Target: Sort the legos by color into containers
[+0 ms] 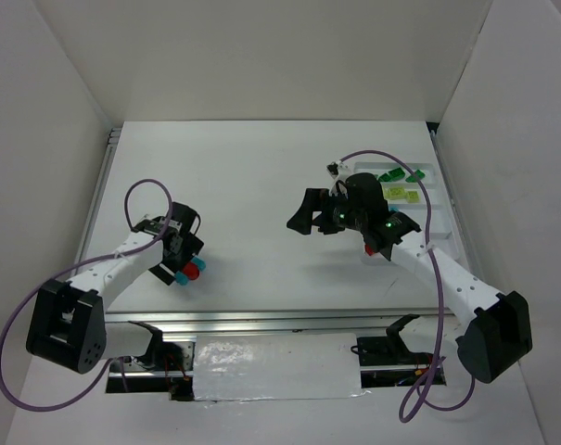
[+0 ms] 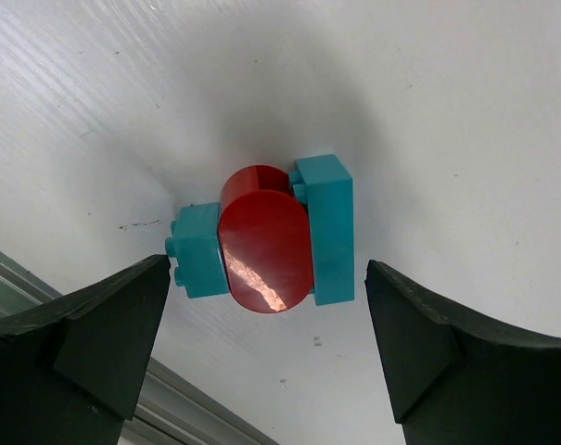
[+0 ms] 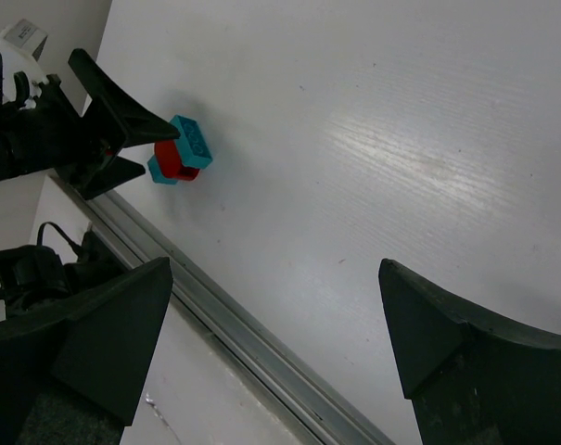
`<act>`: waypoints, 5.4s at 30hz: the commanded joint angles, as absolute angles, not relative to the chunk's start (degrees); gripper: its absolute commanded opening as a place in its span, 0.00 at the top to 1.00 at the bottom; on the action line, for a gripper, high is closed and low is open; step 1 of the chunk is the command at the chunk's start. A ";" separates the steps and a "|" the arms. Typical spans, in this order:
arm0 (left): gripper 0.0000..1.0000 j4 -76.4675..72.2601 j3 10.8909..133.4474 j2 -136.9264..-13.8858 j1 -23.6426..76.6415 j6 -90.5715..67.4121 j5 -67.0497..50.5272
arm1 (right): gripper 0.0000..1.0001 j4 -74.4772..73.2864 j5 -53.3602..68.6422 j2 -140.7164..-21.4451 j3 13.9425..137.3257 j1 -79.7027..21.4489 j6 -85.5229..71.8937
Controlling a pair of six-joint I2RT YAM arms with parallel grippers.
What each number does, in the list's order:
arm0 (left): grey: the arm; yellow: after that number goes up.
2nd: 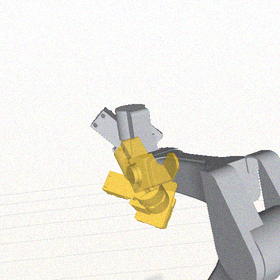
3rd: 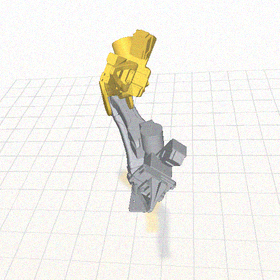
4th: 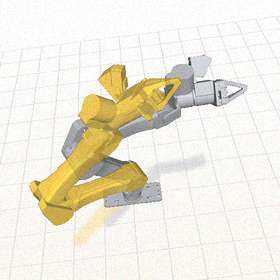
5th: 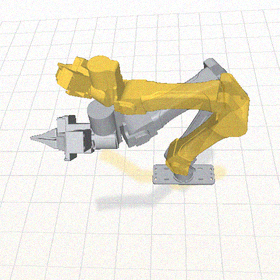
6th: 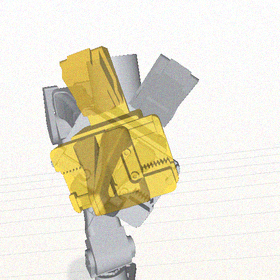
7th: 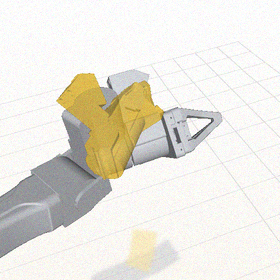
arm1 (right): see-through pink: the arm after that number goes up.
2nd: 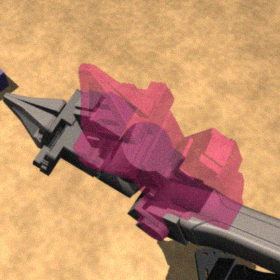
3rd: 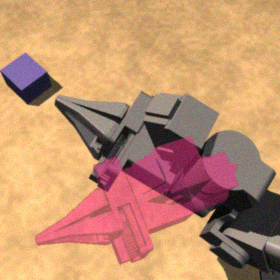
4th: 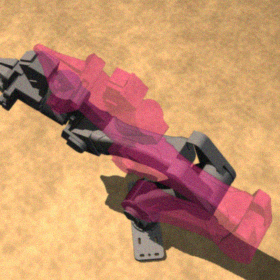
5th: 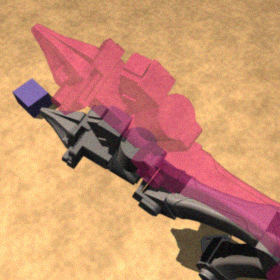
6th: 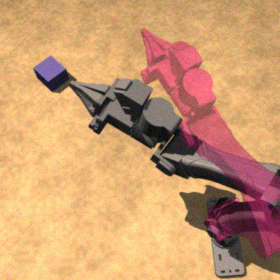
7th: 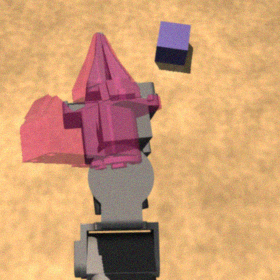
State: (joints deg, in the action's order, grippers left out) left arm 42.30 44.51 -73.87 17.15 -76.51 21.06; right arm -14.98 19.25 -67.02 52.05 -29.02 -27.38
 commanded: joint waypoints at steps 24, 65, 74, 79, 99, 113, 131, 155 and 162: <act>0.00 42.28 48.34 -72.70 18.98 -65.13 25.39 | 0.00 -11.25 21.36 -67.41 51.59 -29.44 -26.19; 0.00 25.05 37.36 -74.70 22.85 -40.34 16.26 | 0.00 -8.35 28.48 -60.29 48.43 -30.15 -26.46; 0.01 21.62 38.58 -77.69 26.09 -45.86 14.58 | 0.00 -8.26 28.04 -60.38 48.34 -30.15 -26.63; 0.00 22.94 40.96 -81.82 27.86 -47.63 16.17 | 0.00 -8.44 27.51 -59.85 48.16 -30.15 -26.72; 0.01 26.69 62.66 -91.06 42.19 -55.98 19.42 | 0.00 -10.64 17.23 -55.90 46.94 -29.71 -28.03; 0.00 43.16 65.84 -82.63 28.04 -63.47 26.19 | 0.09 -4.65 21.46 -64.05 41.57 -32.94 -26.63; 0.04 32.18 48.61 -69.34 26.98 -50.36 15.40 | 0.00 -2.33 -15.13 -81.74 46.77 -55.63 -65.46; 0.67 16.88 41.57 -81.83 35.58 -52.81 1.59 | 0.00 0.79 -23.03 -58.28 32.43 -57.75 -72.60; 0.61 20.90 47.27 -86.48 40.16 -55.36 6.39 | 0.00 0.44 -23.03 -54.50 31.03 -57.83 -70.84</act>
